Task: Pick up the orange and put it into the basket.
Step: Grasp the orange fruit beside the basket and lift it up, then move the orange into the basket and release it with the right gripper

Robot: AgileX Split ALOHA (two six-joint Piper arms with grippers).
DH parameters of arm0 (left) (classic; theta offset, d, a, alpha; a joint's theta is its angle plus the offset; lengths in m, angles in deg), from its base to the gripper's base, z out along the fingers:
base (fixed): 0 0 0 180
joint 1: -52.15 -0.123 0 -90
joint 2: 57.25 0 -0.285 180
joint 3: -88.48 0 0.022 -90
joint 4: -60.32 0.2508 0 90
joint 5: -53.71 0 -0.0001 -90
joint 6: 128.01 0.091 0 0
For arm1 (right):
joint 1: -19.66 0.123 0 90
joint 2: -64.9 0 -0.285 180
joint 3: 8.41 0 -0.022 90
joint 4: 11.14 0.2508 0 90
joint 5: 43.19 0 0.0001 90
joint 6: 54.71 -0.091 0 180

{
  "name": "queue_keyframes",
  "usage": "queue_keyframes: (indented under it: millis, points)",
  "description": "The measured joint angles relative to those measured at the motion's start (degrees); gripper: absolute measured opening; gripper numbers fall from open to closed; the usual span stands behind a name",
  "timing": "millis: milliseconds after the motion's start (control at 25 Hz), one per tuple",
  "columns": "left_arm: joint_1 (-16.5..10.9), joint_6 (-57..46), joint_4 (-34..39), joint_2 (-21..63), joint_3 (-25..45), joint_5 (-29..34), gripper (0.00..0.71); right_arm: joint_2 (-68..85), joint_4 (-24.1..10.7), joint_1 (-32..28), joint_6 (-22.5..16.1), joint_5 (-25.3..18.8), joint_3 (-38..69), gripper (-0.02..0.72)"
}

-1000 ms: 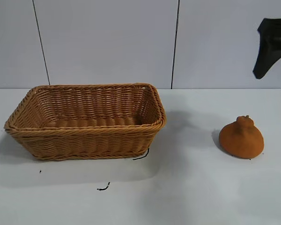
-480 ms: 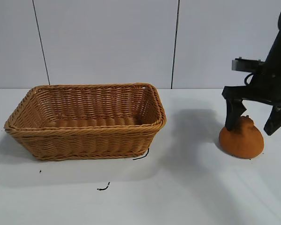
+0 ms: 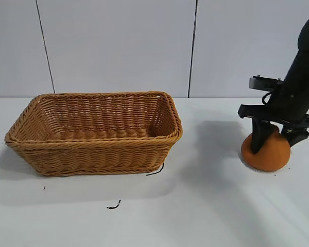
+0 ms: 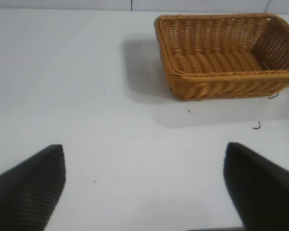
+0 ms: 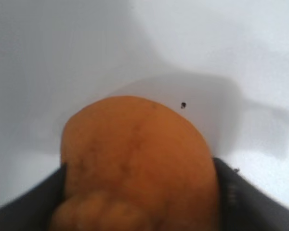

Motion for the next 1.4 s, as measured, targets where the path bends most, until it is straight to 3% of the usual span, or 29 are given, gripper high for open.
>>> queue_keyframes:
  millis: [320,440,560,920,1240,1320,1400]
  points:
    - [0.0,0.0,0.0,0.0,0.0,0.0,0.639,9.8,-1.0,2.6,0.0,-1.6,-2.7,0.096]
    - [0.0,0.0,0.0,0.0,0.0,0.0,0.639,10.9,-1.2,6.4,-0.1,-2.3,-2.8,0.096]
    - [0.0,0.0,0.0,0.0,0.0,0.0,0.639,10.9,-1.3,14.2,-0.8,-1.9,-4.8,0.096]
    - [0.0,0.0,0.0,0.0,0.0,0.0,0.639,7.9,-0.5,32.5,-5.1,11.2,-8.3,0.096]
    - [0.0,0.0,0.0,0.0,0.0,0.0,0.639,-6.0,0.6,36.5,-5.7,20.2,-8.3,0.097]
    - [0.0,0.0,0.0,0.0,0.0,0.0,0.639,-7.9,0.7,36.5,-5.7,20.2,-8.2,0.142]
    - [0.0,0.0,0.0,0.0,0.0,0.0,0.639,-8.4,0.9,36.5,-5.7,19.7,-8.2,0.264]
